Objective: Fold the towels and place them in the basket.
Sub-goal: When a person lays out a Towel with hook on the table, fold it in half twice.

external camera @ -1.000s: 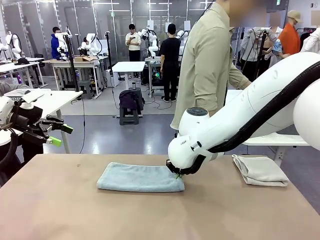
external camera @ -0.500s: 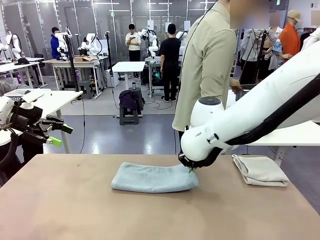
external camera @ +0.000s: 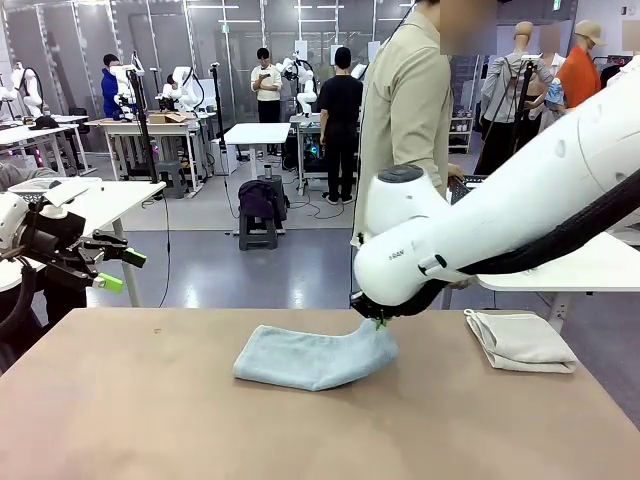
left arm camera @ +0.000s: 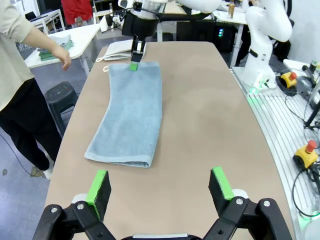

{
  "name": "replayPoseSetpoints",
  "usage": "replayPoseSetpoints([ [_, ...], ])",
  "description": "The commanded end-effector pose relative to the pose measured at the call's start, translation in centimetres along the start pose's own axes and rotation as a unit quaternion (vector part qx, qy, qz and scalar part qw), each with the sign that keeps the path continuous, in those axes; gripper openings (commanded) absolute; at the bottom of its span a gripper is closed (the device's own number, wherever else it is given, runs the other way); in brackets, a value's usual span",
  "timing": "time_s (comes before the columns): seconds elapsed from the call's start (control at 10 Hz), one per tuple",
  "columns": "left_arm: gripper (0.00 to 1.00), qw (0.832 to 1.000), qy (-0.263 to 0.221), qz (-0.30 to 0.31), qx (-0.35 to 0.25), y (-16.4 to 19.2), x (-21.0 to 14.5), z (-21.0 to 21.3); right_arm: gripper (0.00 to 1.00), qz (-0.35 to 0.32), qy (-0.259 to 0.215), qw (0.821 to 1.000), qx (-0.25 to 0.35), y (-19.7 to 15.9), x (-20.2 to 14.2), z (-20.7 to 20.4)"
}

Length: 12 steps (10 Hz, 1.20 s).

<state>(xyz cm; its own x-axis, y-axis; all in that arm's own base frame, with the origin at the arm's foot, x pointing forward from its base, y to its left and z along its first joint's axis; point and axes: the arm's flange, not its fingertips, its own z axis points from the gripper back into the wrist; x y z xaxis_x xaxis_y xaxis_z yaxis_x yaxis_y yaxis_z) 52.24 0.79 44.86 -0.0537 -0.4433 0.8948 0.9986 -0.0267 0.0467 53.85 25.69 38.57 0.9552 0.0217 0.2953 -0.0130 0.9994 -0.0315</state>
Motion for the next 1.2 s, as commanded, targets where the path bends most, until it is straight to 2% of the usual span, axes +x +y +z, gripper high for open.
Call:
replayPoseSetpoints([
  [0.0,1.0,1.0,0.002,-0.005,0.002,-0.5,0.1,0.0,0.0,-0.017,-0.001,0.999,-0.04,5.5,1.1,0.4],
  [0.3,1.0,1.0,0.002,-0.005,0.002,-0.5,0.1,0.0,0.0,-0.052,-0.003,0.998,-0.046,13.2,3.2,0.4],
  [0.6,1.0,1.0,0.002,-0.005,0.002,-0.5,0.1,0.0,0.0,-0.126,0.018,0.992,-0.006,19.3,5.4,-1.4],
  [0.8,1.0,1.0,0.002,-0.005,0.002,-0.5,0.1,0.0,0.0,-0.147,0.02,0.989,0.015,21.7,5.6,-2.9],
  [1.1,1.0,1.0,0.002,-0.005,0.002,-0.5,0.1,0.0,0.0,-0.172,0.02,0.984,0.037,23.0,5.2,-5.3],
])
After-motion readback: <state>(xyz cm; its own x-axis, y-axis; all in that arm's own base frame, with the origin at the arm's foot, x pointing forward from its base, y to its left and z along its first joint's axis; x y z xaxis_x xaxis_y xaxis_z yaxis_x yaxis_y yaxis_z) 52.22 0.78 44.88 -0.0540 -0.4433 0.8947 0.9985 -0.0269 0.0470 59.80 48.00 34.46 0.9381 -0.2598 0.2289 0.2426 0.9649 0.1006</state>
